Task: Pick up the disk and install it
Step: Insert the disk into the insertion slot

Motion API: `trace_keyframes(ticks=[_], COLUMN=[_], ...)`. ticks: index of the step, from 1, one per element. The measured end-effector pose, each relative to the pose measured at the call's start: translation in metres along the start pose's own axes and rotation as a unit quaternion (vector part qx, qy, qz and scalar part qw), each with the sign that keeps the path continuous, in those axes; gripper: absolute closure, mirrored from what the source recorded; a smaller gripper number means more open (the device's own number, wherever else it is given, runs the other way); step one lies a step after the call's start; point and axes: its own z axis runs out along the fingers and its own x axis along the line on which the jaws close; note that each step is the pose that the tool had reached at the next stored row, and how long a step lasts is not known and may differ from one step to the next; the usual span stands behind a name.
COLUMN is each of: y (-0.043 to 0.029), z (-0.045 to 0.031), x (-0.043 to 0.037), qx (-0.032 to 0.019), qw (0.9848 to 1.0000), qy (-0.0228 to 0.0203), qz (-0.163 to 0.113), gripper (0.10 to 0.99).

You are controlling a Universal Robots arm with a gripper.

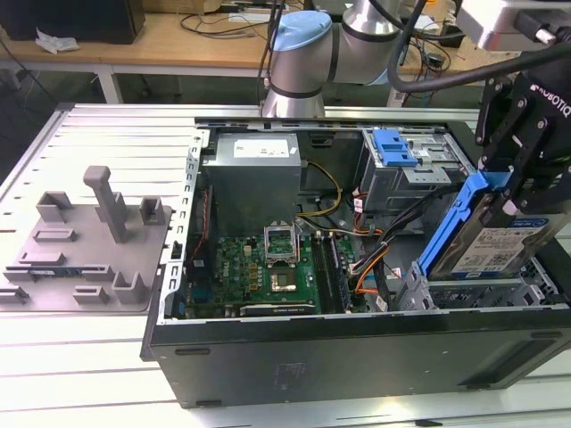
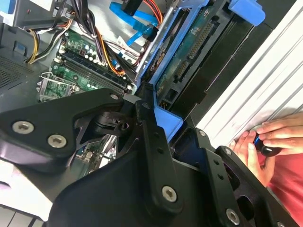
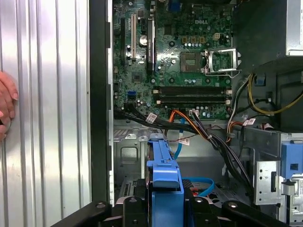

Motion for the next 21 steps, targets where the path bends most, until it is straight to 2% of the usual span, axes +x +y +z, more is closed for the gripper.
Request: trace_keyframes(ticks=[14,20,21], y=[0.0002,0.0003,0.0003], z=[0.0151,0.0183,0.0184], x=[0.0004,0.0006,0.0006], qx=[0.0,-0.0001,-0.0001], qw=[1.0,1.0,1.0], qy=[0.0,0.0001,0.0], qz=[-0.001,-0.002,-0.003], gripper=[0.722,0.714,0.592])
